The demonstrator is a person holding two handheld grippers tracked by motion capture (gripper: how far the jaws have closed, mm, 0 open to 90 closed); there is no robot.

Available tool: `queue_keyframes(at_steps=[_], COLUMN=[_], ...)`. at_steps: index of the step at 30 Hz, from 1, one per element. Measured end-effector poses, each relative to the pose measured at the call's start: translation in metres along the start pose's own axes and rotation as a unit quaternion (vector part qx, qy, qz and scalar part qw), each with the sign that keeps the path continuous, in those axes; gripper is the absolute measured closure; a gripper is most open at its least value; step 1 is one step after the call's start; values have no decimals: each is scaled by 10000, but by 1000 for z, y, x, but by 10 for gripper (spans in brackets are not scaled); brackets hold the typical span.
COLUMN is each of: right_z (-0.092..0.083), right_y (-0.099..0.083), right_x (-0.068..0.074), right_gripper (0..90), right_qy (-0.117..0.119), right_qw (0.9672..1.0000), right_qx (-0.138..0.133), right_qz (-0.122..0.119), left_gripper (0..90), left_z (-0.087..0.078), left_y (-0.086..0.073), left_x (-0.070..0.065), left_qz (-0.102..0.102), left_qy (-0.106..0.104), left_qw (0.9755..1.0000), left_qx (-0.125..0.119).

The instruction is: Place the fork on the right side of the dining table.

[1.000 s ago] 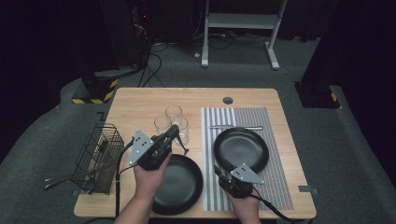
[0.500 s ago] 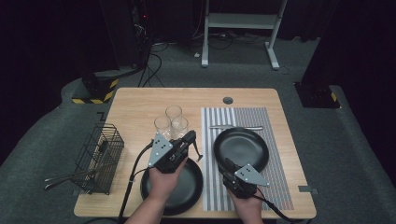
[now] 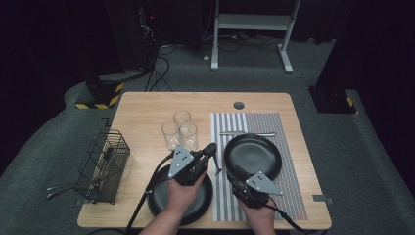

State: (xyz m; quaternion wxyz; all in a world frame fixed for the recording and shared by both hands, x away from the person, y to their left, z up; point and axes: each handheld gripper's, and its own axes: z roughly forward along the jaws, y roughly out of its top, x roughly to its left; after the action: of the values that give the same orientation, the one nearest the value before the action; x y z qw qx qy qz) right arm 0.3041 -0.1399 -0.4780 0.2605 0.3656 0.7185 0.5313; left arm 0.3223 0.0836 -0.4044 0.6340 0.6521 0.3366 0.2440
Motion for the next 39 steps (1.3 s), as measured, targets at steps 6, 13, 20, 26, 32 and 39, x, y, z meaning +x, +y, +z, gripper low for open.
queue_keyframes(at_steps=[6, 13, 20, 26, 32, 39], right_z=[3, 8, 12, 15, 19, 21], right_y=[0, 0, -1, -1, -3, -4], right_x=[3, 8, 12, 14, 14, 16], right_gripper=[610, 627, 668, 704, 757, 832], right_qy=[119, 239, 357, 368, 376, 399], right_qw=[9999, 9997, 9994, 9993, 9992, 9991], right_qx=[4, 8, 32, 39, 83, 68], right_qz=[-16, -19, -10, -68, -69, -154], left_gripper=[869, 868, 868, 868, 867, 862], left_z=[4, 4, 6, 9, 8, 7], left_y=[-6, -7, -12, -17, -18, -19], left_x=[-7, -9, -11, -14, -13, -12], left_qz=[31, 41, 15, 34, 36, 79], left_qy=[-88, -106, -148, -181, -186, -176], left_qw=[9999, 9998, 9995, 9991, 9992, 9992], left_qx=[116, 185, 290, 379, 354, 339])
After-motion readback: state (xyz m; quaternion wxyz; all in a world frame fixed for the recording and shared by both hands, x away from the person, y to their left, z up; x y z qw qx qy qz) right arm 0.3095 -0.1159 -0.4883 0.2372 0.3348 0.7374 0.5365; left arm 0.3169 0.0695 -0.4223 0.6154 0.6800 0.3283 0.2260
